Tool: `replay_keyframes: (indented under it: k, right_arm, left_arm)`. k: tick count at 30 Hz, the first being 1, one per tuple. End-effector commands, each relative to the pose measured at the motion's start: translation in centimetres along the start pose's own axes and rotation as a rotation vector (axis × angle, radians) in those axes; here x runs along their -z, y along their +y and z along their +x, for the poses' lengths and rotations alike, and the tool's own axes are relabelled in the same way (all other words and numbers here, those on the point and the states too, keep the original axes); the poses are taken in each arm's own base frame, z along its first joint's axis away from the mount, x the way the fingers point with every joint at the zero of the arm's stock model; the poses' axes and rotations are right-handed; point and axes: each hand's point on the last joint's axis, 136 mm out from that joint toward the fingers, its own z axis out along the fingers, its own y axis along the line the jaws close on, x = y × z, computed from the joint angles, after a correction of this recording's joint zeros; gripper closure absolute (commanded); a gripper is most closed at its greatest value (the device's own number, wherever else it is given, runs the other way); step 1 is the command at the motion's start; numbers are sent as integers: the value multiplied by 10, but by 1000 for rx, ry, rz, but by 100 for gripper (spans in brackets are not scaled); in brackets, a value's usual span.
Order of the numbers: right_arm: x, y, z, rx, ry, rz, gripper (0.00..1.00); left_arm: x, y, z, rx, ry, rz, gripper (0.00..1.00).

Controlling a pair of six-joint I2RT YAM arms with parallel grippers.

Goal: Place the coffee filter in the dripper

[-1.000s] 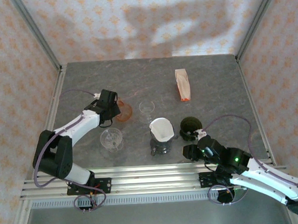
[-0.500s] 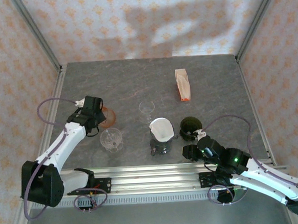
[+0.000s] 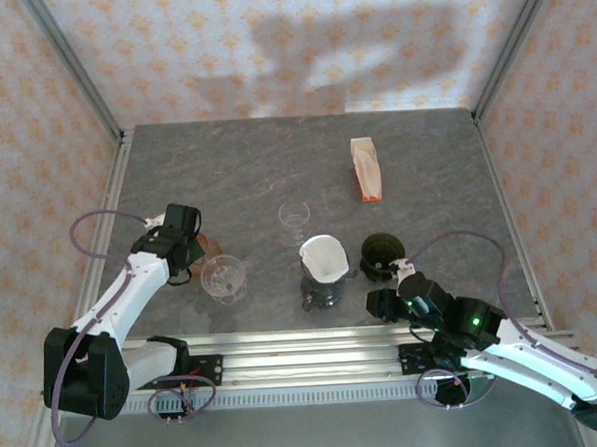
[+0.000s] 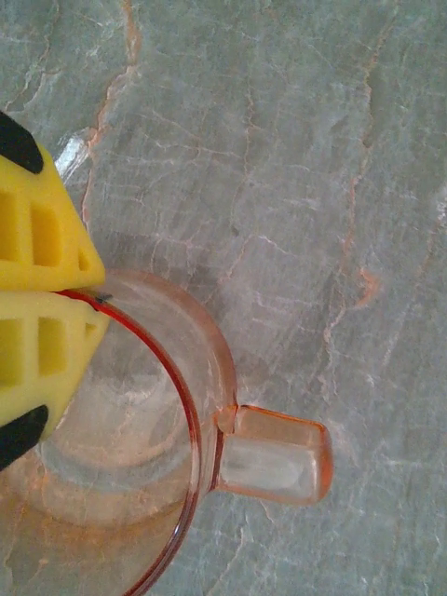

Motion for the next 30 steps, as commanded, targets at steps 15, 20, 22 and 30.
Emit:
replay_keyframes:
  k: [15, 20, 22, 30]
  right_arm:
    - [-13, 24, 11, 13, 61, -128, 52]
    - [-28, 38, 16, 8, 103, -189, 57]
    - [-34, 38, 17, -3, 103, -191, 61]
    - [-53, 39, 14, -26, 73, -198, 62]
  left_arm:
    - [46, -15, -31, 76, -108, 164, 41]
    - [78, -28, -38, 107, -142, 317, 25]
    - [84, -33, -37, 117, -137, 363, 20]
    - [92, -44, -24, 166, -109, 493, 17]
